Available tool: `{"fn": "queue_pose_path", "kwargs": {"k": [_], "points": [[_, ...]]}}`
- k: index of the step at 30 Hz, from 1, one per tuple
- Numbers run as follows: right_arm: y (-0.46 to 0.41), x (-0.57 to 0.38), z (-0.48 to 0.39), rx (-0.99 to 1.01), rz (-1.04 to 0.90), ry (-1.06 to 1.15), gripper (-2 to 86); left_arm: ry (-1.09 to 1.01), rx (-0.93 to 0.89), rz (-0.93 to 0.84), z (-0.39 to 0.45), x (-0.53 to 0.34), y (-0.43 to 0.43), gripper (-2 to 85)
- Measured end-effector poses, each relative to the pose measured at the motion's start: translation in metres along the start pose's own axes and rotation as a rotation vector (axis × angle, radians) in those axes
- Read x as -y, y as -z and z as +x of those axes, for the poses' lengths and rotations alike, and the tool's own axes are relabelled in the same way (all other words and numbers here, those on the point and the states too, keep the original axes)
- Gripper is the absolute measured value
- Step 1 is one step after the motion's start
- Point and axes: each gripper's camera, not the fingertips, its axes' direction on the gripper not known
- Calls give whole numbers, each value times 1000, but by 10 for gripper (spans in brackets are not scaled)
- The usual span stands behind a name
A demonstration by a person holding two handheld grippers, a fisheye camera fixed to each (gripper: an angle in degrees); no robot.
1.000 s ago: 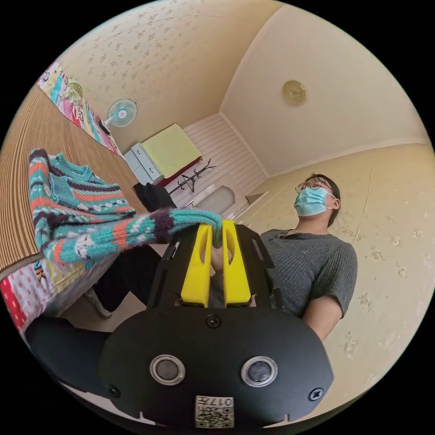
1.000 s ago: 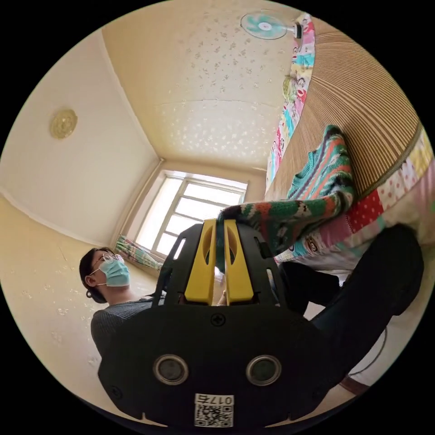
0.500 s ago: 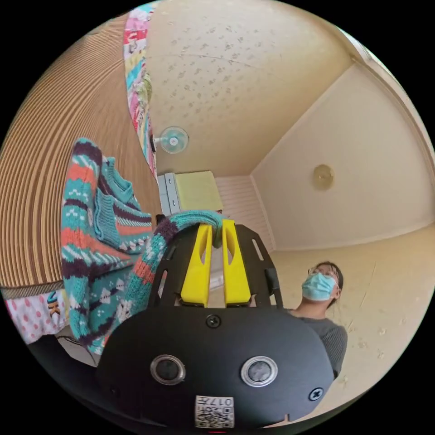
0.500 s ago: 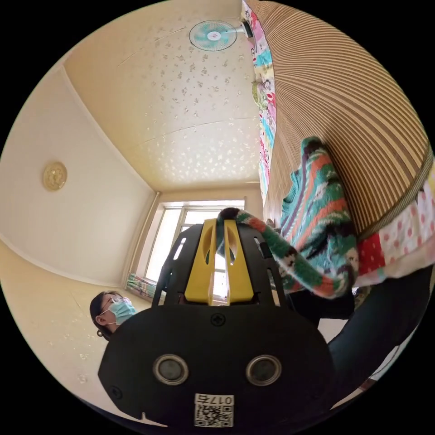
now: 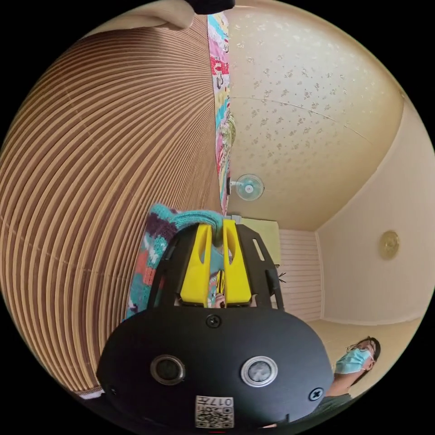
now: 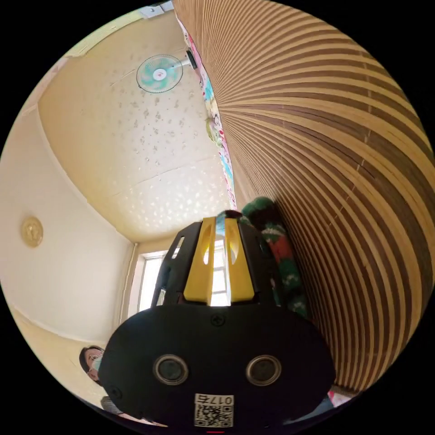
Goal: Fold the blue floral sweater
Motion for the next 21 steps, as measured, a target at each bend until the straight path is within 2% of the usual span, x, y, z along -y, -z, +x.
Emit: {"fn": "queue_pose_path", "kwargs": {"k": [3,6,9,11,13,15,17,19,21], "points": [[15,-26,15,87,182,133,7,-197,114,42,-6,-22,-15,55],[8,-55,4,12,241,282,4,-341,215,94,11,-47,-26,71],[-47,-89,-46,-292,102,568,3,-509,279,168,47,-77,-26,103],[-117,-135,-80,-619,-47,828,3,-586,330,168,58,-91,-31,105],[-165,-168,-82,-830,-117,956,3,-574,537,70,43,-89,-56,103],[-208,-185,-60,-1043,-173,971,3,-498,700,-48,10,-80,-77,100],[-257,-180,1,-1269,-332,861,3,-432,638,-39,-13,-79,-67,86],[-268,-182,24,-1249,-339,858,3,-468,537,118,-11,-98,-22,77],[-272,-180,33,-1199,-332,807,3,-504,554,190,-7,-118,12,78]]}}
